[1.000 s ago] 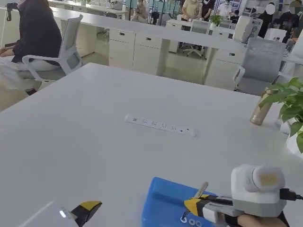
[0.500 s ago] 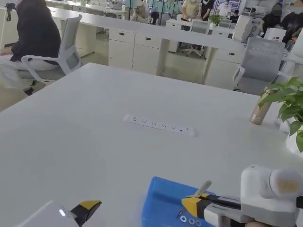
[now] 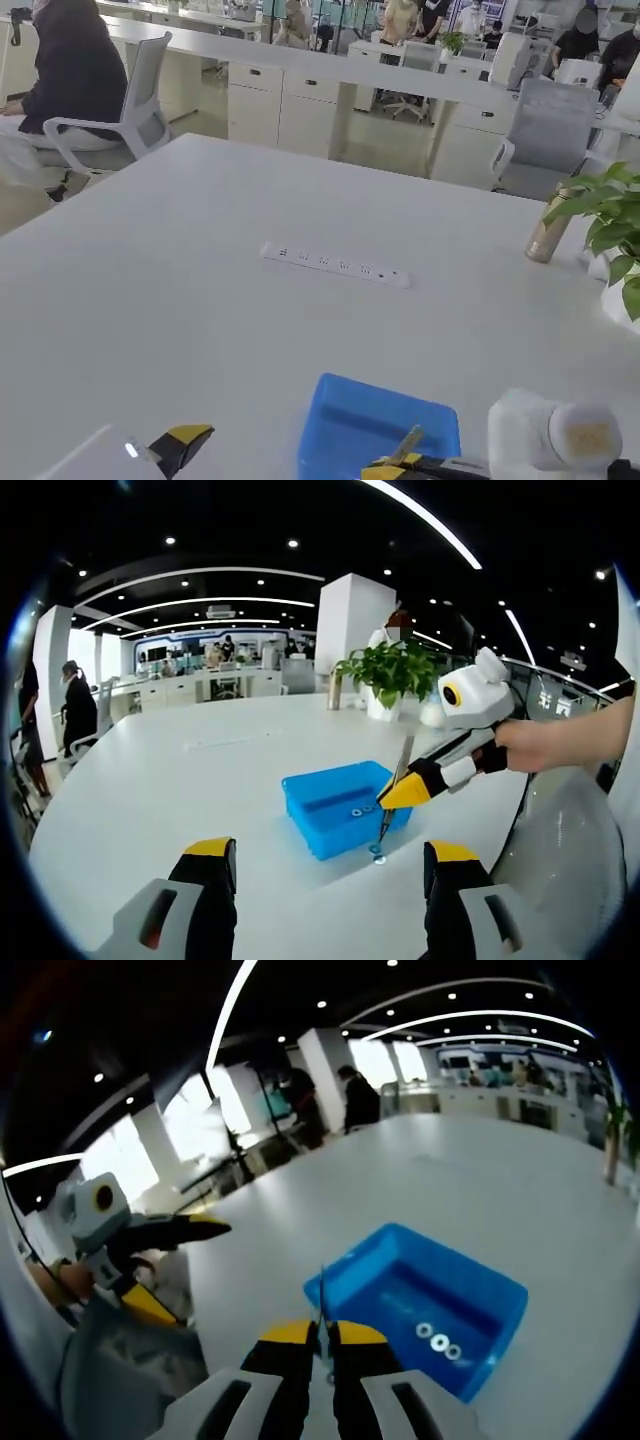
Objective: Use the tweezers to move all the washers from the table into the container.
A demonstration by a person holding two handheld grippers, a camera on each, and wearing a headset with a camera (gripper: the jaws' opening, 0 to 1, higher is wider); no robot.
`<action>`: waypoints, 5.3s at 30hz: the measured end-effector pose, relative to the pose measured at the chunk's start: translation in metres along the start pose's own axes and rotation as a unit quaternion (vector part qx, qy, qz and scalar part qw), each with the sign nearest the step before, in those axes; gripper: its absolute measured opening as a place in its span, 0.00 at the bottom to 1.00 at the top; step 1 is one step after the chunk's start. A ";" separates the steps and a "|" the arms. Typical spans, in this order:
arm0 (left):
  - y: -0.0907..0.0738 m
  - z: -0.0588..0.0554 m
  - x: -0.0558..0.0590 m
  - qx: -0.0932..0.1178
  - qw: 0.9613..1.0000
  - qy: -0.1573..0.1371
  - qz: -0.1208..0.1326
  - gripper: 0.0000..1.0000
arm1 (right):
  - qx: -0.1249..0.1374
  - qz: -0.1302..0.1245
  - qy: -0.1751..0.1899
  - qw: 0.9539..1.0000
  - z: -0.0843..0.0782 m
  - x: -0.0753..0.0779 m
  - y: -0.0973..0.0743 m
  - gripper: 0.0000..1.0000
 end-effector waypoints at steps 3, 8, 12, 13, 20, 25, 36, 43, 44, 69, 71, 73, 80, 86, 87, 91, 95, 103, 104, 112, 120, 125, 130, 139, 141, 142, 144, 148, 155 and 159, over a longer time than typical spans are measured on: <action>0.000 0.000 0.001 -0.002 1.000 0.002 -0.001 0.77 | -0.012 0.001 -0.003 1.000 -0.008 0.001 0.003 0.03; 0.000 0.001 -0.001 0.001 1.000 -0.002 0.003 0.78 | -0.024 0.002 -0.008 1.000 -0.016 0.000 0.009 0.03; 0.000 0.001 -0.001 0.001 1.000 0.000 0.002 0.78 | -0.032 0.001 -0.015 0.999 -0.020 -0.002 0.012 0.03; 0.000 0.001 -0.001 0.000 1.000 0.000 0.002 0.78 | -0.034 0.002 -0.016 0.999 -0.021 -0.001 0.012 0.03; 0.000 0.001 0.000 0.001 1.000 -0.001 0.001 0.78 | -0.037 -0.001 -0.020 0.999 -0.022 -0.001 0.013 0.03; 0.000 0.001 0.000 0.001 1.000 -0.001 0.001 0.78 | -0.043 0.002 -0.022 0.999 -0.024 0.000 0.015 0.03; 0.000 0.001 0.000 0.000 1.000 0.000 0.001 0.77 | -0.054 0.004 -0.058 0.997 -0.027 -0.003 0.015 0.03; 0.000 0.000 0.001 -0.002 1.000 0.003 -0.002 0.77 | -0.070 0.003 -0.128 0.989 -0.029 -0.009 0.017 0.04; 0.001 0.000 0.001 -0.002 1.000 0.003 -0.002 0.77 | -0.073 0.003 -0.144 0.987 -0.030 -0.010 0.018 0.04; 0.000 0.001 0.000 -0.001 1.000 0.003 0.001 0.77 | -0.035 0.006 -0.116 0.993 -0.019 -0.022 0.005 0.03; 0.000 0.000 0.000 -0.002 1.000 0.003 0.000 0.77 | -0.027 0.007 -0.111 0.993 -0.014 -0.021 0.004 0.03; 0.000 0.001 0.000 -0.001 1.000 0.004 0.002 0.77 | -0.017 0.009 -0.103 0.994 -0.008 -0.021 0.002 0.03; -0.001 0.001 -0.001 0.000 1.000 0.002 0.003 0.77 | 0.020 0.012 -0.089 0.996 0.019 -0.020 -0.006 0.03; -0.001 0.001 -0.001 0.001 1.000 0.000 0.004 0.77 | 0.044 0.012 -0.082 0.996 0.039 -0.018 -0.013 0.03; -0.001 0.001 -0.002 0.001 1.000 0.001 0.004 0.77 | 0.047 0.011 -0.081 0.996 0.042 -0.016 -0.014 0.03; -0.001 0.001 -0.002 0.001 1.000 0.002 0.005 0.77 | 0.056 0.006 -0.075 0.996 0.053 -0.010 -0.014 0.03; -0.001 0.001 -0.002 0.001 1.000 0.001 0.006 0.77 | 0.058 -0.001 -0.068 0.996 0.060 0.000 -0.011 0.03; -0.001 0.001 -0.002 0.001 1.000 0.001 0.007 0.76 | 0.040 -0.025 -0.024 0.999 0.061 0.025 0.002 0.03; -0.001 0.001 -0.002 0.001 1.000 0.000 0.006 0.76 | 0.039 -0.027 -0.025 0.999 0.060 0.027 0.003 0.03; -0.001 0.000 -0.002 -0.001 1.000 -0.001 0.007 0.76 | 0.011 -0.035 -0.008 0.999 0.051 0.048 0.019 0.03; -0.001 0.000 -0.002 -0.002 1.000 0.000 0.006 0.76 | -0.010 -0.045 0.012 0.999 0.036 0.066 0.031 0.03; 0.000 -0.001 -0.002 -0.003 1.000 -0.001 0.005 0.75 | -0.016 -0.047 0.012 0.999 0.034 0.068 0.033 0.03; 0.000 -0.002 -0.001 -0.005 1.000 0.001 0.003 0.74 | -0.019 -0.047 0.012 0.999 0.033 0.068 0.036 0.03; 0.000 -0.002 -0.002 -0.004 1.000 0.001 0.004 0.75 | -0.025 -0.049 0.008 0.998 0.030 0.068 0.037 0.03; 0.000 -0.002 -0.002 -0.004 1.000 0.000 0.005 0.75 | -0.026 -0.049 0.008 0.998 0.030 0.068 0.037 0.03; 0.000 -0.001 -0.002 -0.004 1.000 0.001 0.004 0.75 | -0.025 -0.050 0.008 0.998 0.030 0.067 0.037 0.03; 0.000 -0.001 -0.002 -0.004 1.000 0.001 0.004 0.75 | -0.026 -0.050 0.006 0.998 0.030 0.067 0.036 0.03; 0.000 -0.001 -0.001 -0.005 1.000 0.002 0.003 0.75 | -0.026 -0.046 0.003 0.999 0.030 0.064 0.035 0.03; 0.000 -0.002 0.000 -0.007 1.000 0.004 0.000 0.75 | -0.018 -0.046 -0.002 0.999 0.034 0.061 0.029 0.03; 0.000 -0.002 0.000 -0.008 1.000 0.005 0.000 0.75 | -0.010 -0.044 -0.004 0.999 0.037 0.057 0.025 0.03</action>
Point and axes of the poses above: the centre of the closed fingertips' face, and the gripper's own axes: y roughly forward along the fingers, x roughly to its right, z roughly out of its top, the point moved 2 cm from there along -y, roughly backward along the fingers, and after that the axes turned 6 degrees about y, right-handed, at the moved point
